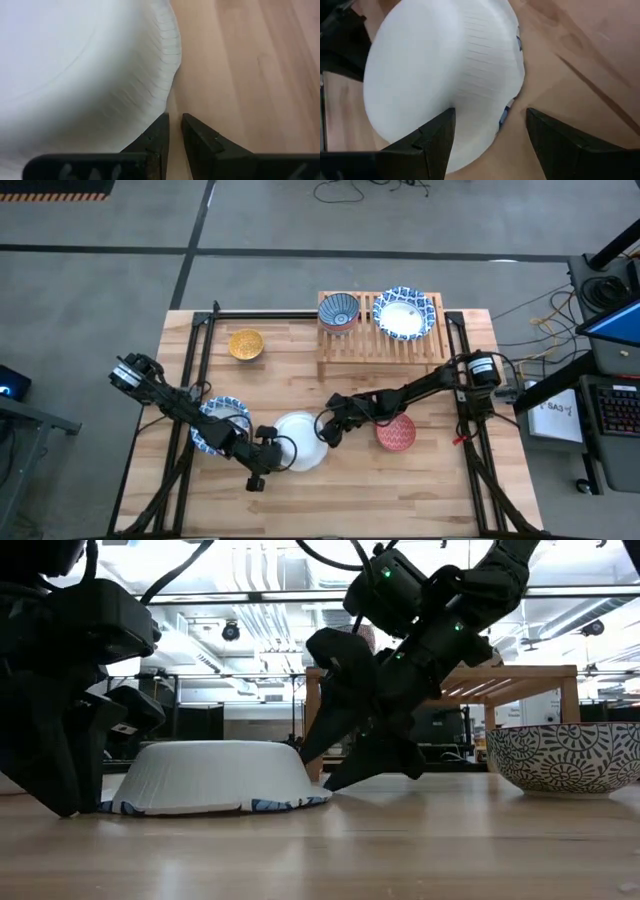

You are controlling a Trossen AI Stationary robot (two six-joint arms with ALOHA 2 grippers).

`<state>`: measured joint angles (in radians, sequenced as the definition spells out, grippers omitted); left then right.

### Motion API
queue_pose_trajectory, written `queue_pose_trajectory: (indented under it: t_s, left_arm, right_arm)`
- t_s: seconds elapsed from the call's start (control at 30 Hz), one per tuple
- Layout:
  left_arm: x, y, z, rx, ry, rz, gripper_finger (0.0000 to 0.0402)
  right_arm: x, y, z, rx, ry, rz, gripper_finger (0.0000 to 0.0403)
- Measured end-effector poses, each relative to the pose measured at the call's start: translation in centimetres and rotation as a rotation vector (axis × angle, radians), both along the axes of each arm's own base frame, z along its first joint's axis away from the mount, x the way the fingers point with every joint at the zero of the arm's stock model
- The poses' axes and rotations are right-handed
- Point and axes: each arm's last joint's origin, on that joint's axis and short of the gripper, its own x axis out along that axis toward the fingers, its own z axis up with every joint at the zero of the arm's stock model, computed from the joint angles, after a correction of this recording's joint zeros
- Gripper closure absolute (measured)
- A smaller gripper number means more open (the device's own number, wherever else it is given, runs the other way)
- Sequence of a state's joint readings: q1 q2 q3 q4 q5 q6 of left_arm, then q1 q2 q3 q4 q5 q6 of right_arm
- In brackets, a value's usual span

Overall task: Place and stack bowls onto a shelf
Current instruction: Stack the white patterned bowl on top of the white patterned bowls on the shelf

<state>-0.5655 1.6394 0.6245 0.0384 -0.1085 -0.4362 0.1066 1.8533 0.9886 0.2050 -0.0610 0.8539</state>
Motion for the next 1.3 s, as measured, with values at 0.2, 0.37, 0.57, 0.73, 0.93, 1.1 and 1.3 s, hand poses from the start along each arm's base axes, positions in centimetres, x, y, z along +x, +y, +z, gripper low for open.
queue_pose_trajectory:
  t_s: [0.2,0.37,0.57,0.73,0.93,1.1,1.3]
  left_arm:
    - [-0.1,0.0,-0.1,-0.017,-0.014,-0.003,0.0363]
    - [-0.1,0.0,-0.1,-0.032,-0.009,0.014,0.0363]
    - [-0.1,0.0,-0.2,-0.041,-0.007,0.021,0.0363]
    - [-0.1,0.0,-0.2,-0.043,-0.008,0.023,0.0363]
    - [0.0,0.0,-0.3,-0.047,-0.014,0.023,0.0363]
    - [0.3,-0.2,-0.5,-0.059,-0.032,0.023,0.0363]
    - [0.4,-0.2,-0.5,-0.070,-0.041,0.024,0.0363]
  right_arm:
    - [0.4,0.2,0.0,0.024,-0.056,0.044,0.0167]
    - [0.5,0.2,1.6,-0.001,-0.133,0.078,0.0167]
    - [0.2,0.1,3.1,-0.066,-0.164,0.124,0.0167]
    - [-0.6,1.1,4.4,-0.148,-0.163,0.217,0.0167]
    - [-1.7,3.9,5.6,-0.308,-0.186,0.289,0.0168]
    - [-2.8,6.8,5.8,-0.543,-0.186,0.346,0.0168]
    - [-4.1,9.8,5.8,-0.792,-0.183,0.357,0.0168]
